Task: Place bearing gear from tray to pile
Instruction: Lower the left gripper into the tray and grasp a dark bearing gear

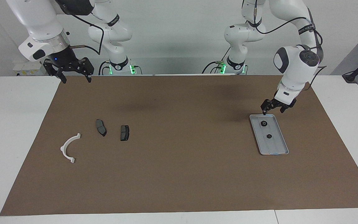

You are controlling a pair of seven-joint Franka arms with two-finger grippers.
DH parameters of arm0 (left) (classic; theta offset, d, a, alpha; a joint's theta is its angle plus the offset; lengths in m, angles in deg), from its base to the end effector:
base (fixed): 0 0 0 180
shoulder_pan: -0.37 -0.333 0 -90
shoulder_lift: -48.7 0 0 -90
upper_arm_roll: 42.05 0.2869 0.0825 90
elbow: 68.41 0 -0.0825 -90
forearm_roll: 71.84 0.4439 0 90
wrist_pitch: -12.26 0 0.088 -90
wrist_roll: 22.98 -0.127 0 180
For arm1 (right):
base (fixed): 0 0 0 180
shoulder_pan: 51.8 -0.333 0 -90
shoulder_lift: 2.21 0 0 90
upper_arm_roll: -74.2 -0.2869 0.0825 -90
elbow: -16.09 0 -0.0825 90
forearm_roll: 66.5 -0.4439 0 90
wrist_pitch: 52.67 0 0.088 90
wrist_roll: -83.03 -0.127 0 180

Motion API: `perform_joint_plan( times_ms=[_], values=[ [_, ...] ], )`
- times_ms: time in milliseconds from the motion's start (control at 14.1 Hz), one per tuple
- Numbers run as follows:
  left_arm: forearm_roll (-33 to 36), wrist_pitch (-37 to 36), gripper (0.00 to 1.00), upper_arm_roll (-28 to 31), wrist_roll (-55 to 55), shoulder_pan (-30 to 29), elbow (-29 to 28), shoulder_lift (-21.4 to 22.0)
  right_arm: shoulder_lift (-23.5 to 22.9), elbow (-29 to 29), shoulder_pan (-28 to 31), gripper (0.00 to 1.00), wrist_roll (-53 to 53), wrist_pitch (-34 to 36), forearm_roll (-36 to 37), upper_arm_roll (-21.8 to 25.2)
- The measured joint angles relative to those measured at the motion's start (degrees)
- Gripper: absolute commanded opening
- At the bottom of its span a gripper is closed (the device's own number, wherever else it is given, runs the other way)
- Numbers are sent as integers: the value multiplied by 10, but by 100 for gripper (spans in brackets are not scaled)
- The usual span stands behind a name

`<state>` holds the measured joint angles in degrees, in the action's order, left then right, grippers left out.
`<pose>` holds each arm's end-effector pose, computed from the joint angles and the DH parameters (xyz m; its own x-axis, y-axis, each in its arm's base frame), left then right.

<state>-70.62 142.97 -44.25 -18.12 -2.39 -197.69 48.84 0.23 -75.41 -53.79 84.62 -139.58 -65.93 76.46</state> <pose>0.5696 0.0064 0.2794 0.9963 0.0806 0.0286 0.0810 -0.9966 -0.0142 0.5959 -0.0045 0.5827 0.9990 0.0226 -0.0378 0.0229 -0.9997 0.0072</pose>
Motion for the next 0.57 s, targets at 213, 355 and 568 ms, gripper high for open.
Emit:
perform_joint_plan(
  times_ms=[213, 355, 568],
  values=[
    [0, 44, 63, -3, 17, 0, -3, -42, 0, 0, 1, 100, 0, 0, 0, 1],
    [0, 69, 63, -3, 19, 0, -3, -69, 1, 0, 0, 100, 0, 0, 0, -1],
    [0, 78, 63, -3, 19, 0, -2, -80, 2, 0, -1, 100, 0, 0, 0, -3]
  ],
)
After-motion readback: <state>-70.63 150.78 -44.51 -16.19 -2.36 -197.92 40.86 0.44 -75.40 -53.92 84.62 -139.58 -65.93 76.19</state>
